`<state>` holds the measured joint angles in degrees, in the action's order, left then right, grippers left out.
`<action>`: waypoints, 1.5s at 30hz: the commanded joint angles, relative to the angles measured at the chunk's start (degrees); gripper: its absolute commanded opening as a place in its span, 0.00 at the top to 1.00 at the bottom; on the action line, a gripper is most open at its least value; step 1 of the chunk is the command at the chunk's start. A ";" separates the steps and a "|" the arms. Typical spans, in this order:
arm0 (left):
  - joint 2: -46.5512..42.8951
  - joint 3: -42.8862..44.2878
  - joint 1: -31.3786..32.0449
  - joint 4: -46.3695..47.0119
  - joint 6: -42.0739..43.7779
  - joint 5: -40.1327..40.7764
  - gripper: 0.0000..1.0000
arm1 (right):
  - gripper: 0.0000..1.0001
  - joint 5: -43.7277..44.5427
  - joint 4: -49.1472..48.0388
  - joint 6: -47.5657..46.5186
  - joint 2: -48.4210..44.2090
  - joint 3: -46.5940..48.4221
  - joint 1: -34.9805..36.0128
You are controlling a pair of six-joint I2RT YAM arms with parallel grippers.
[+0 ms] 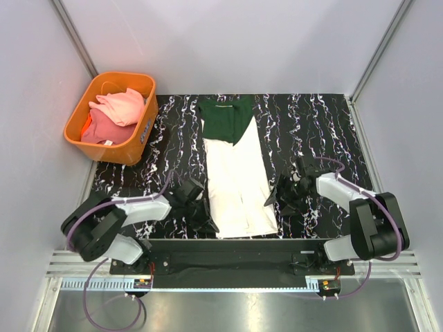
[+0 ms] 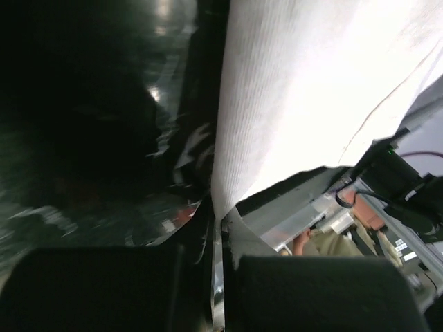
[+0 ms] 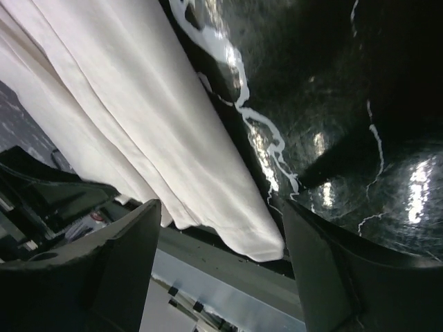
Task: Fold and stack the t-shirts
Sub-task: Fold the tshirt
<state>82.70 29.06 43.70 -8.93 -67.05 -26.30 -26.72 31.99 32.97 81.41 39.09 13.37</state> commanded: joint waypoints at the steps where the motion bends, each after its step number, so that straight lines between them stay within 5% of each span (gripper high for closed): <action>1: -4.55 -2.60 -1.95 -13.12 6.57 10.30 1.00 | 0.22 -5.27 -3.32 2.97 -3.09 -4.00 0.08; 9: -11.93 -9.02 -1.95 -16.02 7.54 9.43 0.98 | 0.24 -6.07 -5.44 7.63 -6.61 -8.85 6.84; 15: -20.18 -7.44 -2.04 -21.30 11.15 11.19 0.50 | 0.31 -6.32 -7.72 10.62 -8.90 -12.72 10.19; 18: -22.58 -6.56 -1.96 -21.74 10.62 11.72 0.36 | 0.36 -7.20 -9.40 11.06 -8.02 -14.22 11.15; 22: -20.83 -5.77 -2.04 -21.04 11.23 12.59 0.33 | 0.41 -6.86 -11.50 11.41 -7.05 -14.83 11.86; 34: -11.68 -5.50 -2.04 -14.90 12.91 9.79 0.46 | 0.47 -6.15 -12.74 12.73 -6.17 -16.41 11.95; 39: -9.22 -5.42 -2.04 -12.43 13.26 8.64 0.66 | 0.53 -5.89 -13.09 13.17 -6.87 -16.94 12.03; 43: -9.83 -5.50 -2.13 -12.43 13.08 8.46 0.86 | 0.71 -6.15 -12.92 13.43 -7.75 -17.64 12.04; 45: -10.71 -5.68 -2.04 -12.52 13.08 8.11 1.00 | 0.88 -6.76 -12.30 14.05 -9.42 -18.08 12.21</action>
<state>71.61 25.34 41.60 -19.90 -55.66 -22.04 -34.94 19.14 46.59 74.28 22.11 24.80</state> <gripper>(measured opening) 0.069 0.181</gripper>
